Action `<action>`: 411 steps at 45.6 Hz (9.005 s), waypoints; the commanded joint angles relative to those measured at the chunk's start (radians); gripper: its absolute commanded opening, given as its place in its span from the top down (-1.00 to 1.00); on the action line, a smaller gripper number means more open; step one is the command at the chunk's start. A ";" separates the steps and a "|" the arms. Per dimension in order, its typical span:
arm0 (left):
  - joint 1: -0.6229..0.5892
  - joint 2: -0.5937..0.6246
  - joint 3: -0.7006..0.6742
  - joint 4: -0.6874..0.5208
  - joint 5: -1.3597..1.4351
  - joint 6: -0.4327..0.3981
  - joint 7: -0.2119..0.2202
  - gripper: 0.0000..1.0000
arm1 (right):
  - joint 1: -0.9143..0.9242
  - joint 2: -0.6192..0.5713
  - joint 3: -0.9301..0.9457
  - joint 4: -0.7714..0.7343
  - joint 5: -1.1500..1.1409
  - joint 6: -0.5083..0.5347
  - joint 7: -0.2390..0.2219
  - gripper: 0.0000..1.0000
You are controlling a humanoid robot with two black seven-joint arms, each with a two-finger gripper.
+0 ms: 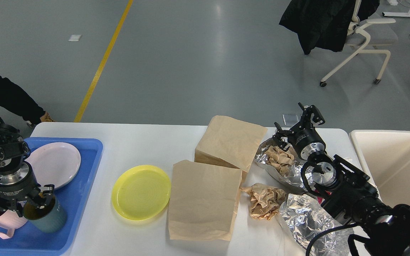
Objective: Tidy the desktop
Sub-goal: 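Lift the teal cup and set it on the blue tray beside the pink mug, then release the teal cup and raise the left gripper, then move the left gripper to the yellow plate edge, then grasp the yellow plate edge with the left gripper, then lift the yellow plate and carry it over the blue tray, then lower the yellow plate onto the pink plate and release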
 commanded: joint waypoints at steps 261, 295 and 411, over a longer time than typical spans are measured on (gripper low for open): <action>0.136 -0.292 -0.221 0.047 -0.102 0.364 0.151 1.00 | 0.000 0.000 0.000 0.000 0.000 0.000 0.001 -1.00; -0.194 -0.099 -0.264 -0.065 -0.121 -0.066 0.151 1.00 | 0.000 0.000 0.000 0.000 0.000 0.000 0.001 -1.00; 0.373 0.088 -0.765 0.785 -0.106 -0.101 0.093 1.00 | 0.000 0.000 0.000 0.000 0.000 0.000 -0.001 -1.00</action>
